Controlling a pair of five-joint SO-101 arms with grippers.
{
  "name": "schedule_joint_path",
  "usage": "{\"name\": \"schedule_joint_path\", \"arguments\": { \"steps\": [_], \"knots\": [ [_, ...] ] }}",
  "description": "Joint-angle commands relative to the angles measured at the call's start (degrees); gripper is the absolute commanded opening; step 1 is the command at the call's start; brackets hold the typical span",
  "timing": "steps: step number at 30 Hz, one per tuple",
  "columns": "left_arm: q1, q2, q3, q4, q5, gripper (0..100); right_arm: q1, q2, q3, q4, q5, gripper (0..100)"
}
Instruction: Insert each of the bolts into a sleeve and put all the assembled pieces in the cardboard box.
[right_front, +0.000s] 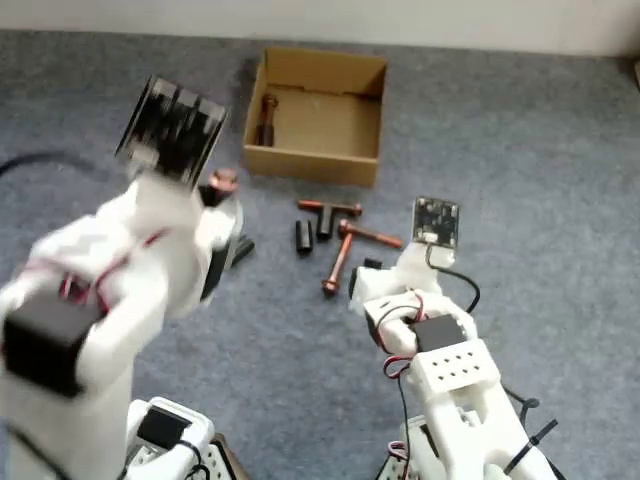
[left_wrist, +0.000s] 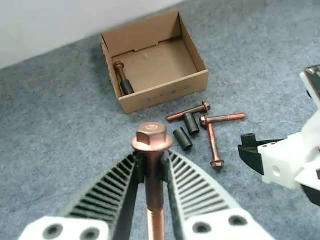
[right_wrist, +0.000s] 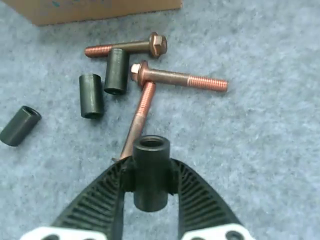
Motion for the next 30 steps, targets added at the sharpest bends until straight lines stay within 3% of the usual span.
{"name": "schedule_joint_path", "arguments": {
  "steps": [1, 6, 14, 24, 30],
  "knots": [
    [0.8, -14.3, 12.0, -7.4, 0.4, 0, -0.7, -2.2, -0.8, 0.6, 1.0, 0.5],
    [0.8, -27.5, 26.5, -14.0, 0.4, 0, -2.1, -12.4, -0.4, 3.6, 1.1, 0.5],
    [0.7, -41.9, 45.3, -26.4, 0.4, 0, -15.3, -34.2, 6.8, 5.6, 1.1, 0.5],
    [1.6, -59.5, 63.8, -41.3, 1.2, 0, -27.0, -47.7, 19.8, -2.5, 22.9, 0.5],
    [5.4, -62.0, 70.5, -46.9, 10.3, 1, -31.4, -55.3, 22.9, -3.7, 25.2, 0.5]
  ]
}}
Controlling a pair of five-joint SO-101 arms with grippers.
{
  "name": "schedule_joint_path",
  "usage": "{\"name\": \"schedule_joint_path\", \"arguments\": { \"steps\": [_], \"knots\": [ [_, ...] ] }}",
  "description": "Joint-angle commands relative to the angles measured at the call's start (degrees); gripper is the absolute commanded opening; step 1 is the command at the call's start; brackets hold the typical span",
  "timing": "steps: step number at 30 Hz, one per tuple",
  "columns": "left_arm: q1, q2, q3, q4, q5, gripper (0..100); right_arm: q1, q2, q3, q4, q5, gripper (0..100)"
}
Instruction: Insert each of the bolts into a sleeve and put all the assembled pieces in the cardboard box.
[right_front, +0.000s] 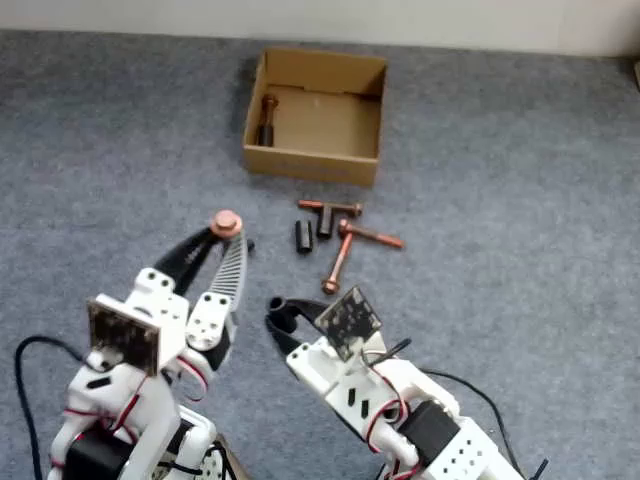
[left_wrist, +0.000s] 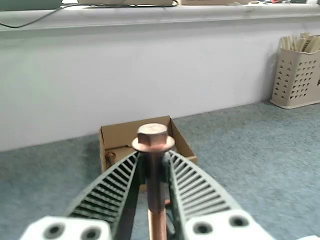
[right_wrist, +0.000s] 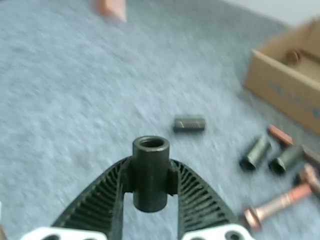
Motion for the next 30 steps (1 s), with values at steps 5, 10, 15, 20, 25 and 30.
{"name": "schedule_joint_path", "arguments": {
  "steps": [5, 10, 15, 20, 25, 30],
  "knots": [
    [4.4, -0.5, 2.9, -5.6, 5.2, 1, -1.9, -3.2, -0.4, -1.8, 1.1, 0.5],
    [9.5, -0.5, 2.9, -5.5, 5.2, 1, -1.9, -3.2, -0.6, -2.7, 1.1, 0.5],
    [10.9, -0.5, 2.8, -5.5, 5.2, 1, -1.5, -3.2, -0.5, -6.8, 1.1, 0.5],
    [10.7, -0.5, 2.7, -5.5, 5.1, 1, -1.5, -3.2, -2.2, -8.7, 1.1, 0.5],
    [10.7, -0.5, 2.5, -5.5, 5.1, 1, -1.5, -3.2, -3.8, -8.7, 1.1, 0.5],
    [10.7, -0.5, 2.4, -5.5, 5.1, 1, -0.2, -3.2, -4.0, -9.0, 1.1, 0.5]
  ]
}}
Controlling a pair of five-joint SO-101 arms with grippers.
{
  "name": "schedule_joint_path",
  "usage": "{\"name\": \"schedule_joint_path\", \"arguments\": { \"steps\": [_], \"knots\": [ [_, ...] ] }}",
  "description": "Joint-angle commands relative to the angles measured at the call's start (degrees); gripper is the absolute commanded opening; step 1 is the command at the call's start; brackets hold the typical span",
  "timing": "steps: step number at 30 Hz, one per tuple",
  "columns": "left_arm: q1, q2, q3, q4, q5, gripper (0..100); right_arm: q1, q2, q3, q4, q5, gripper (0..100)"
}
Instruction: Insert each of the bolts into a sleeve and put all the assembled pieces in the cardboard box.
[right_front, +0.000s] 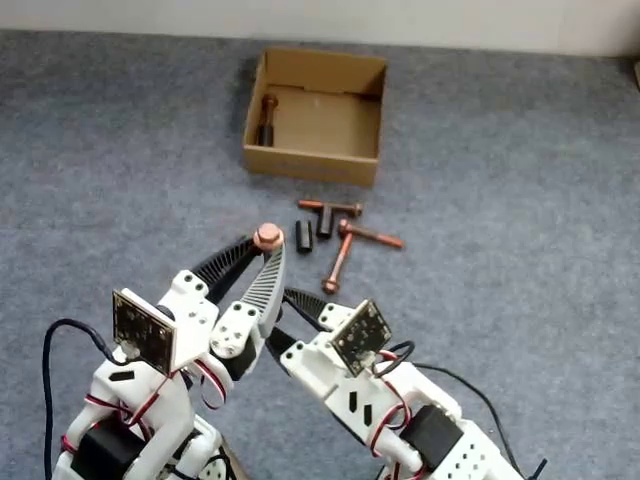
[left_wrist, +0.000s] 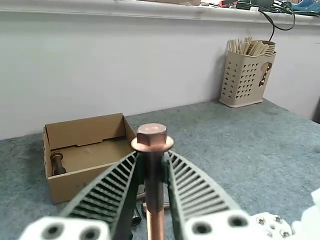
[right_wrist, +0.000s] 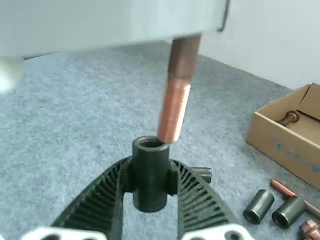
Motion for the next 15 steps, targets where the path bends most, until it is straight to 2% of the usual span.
{"name": "schedule_joint_path", "arguments": {
  "steps": [1, 7, 9, 15],
  "knots": [
    [0.8, -0.6, -0.8, -1.6, 0.5, 1, 1.6, -0.8, -3.4, -2.5, 0.8, 0.5],
    [-3.1, -0.6, -0.9, -1.8, 0.5, 1, 2.5, -0.8, -4.5, -3.2, -0.4, 0.5],
    [-3.3, -0.6, -0.9, -1.8, 0.5, 1, 2.7, -0.8, -5.8, -3.2, -2.7, 0.5],
    [-2.9, -0.6, -0.4, -1.7, 0.5, 1, 2.7, -0.8, -6.5, -3.0, -2.8, 0.5]
  ]
}}
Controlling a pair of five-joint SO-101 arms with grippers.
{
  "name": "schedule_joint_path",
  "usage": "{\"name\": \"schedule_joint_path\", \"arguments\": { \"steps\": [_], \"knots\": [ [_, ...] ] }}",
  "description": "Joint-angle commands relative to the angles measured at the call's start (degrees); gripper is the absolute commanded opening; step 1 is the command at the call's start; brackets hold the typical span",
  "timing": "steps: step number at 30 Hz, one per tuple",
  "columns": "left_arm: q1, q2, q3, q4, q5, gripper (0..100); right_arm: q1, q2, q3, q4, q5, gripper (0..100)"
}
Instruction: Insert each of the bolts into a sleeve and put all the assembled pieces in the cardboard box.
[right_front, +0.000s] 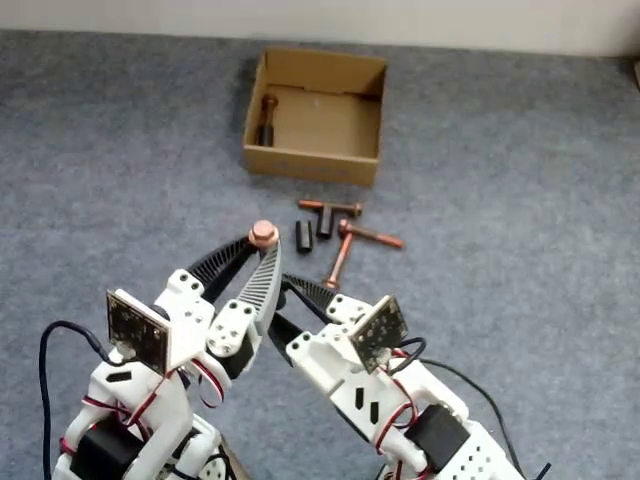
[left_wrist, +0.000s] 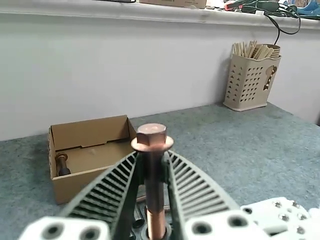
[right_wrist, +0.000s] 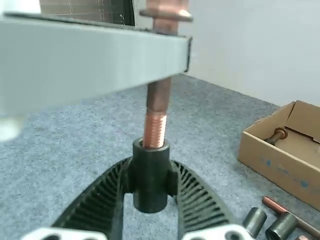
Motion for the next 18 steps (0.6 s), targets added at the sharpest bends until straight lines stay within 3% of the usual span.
{"name": "schedule_joint_path", "arguments": {
  "steps": [1, 10, 15, 18],
  "knots": [
    [-0.7, -0.4, -0.4, -1.6, 0.3, 1, 0.8, -0.9, -3.5, -1.4, -0.7, 0.5],
    [-1.0, -0.4, 1.9, 0.4, -0.1, 1, 2.5, -0.9, -3.5, -1.4, -1.0, 0.5],
    [-1.8, -0.4, 1.8, 3.1, 0.0, 14, 2.7, -0.9, -3.5, -1.4, -0.9, 0.5],
    [-4.7, -0.4, 1.8, 3.3, -0.1, 15, 2.7, -0.9, -3.5, -1.5, -0.8, 0.5]
  ]
}}
